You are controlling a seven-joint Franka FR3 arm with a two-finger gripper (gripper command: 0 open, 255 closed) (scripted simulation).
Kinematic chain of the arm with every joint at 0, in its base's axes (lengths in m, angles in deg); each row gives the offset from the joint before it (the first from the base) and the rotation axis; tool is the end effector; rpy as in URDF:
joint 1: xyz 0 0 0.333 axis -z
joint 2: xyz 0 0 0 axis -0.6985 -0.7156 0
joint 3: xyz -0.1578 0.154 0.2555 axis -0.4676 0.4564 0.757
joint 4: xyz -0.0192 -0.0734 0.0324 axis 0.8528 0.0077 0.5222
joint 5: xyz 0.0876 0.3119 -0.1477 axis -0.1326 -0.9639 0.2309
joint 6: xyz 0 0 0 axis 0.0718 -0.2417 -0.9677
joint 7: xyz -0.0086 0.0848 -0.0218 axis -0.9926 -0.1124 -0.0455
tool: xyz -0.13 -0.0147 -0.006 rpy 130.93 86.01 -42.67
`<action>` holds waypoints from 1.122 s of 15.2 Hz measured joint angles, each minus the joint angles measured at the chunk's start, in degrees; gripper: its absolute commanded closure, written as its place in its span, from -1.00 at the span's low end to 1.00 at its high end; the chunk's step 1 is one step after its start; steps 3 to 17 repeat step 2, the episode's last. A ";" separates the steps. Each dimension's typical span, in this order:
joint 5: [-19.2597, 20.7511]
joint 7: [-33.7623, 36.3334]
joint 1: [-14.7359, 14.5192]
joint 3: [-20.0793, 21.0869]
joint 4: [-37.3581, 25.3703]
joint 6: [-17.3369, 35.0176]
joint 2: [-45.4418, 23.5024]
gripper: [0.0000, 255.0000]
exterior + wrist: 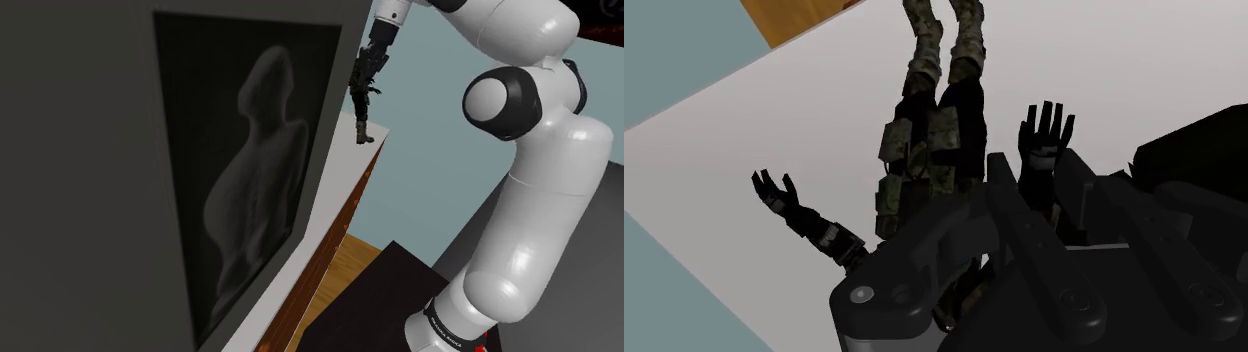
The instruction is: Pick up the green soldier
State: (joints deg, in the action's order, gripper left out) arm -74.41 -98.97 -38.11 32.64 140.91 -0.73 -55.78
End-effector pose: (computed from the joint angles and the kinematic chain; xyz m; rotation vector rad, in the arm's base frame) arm 0.5345 -0.1953 0.6669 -3.0477 0.0827 -0.0369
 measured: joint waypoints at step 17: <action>-0.53 0.04 0.50 -0.03 -3.02 -1.83 -1.25 1.00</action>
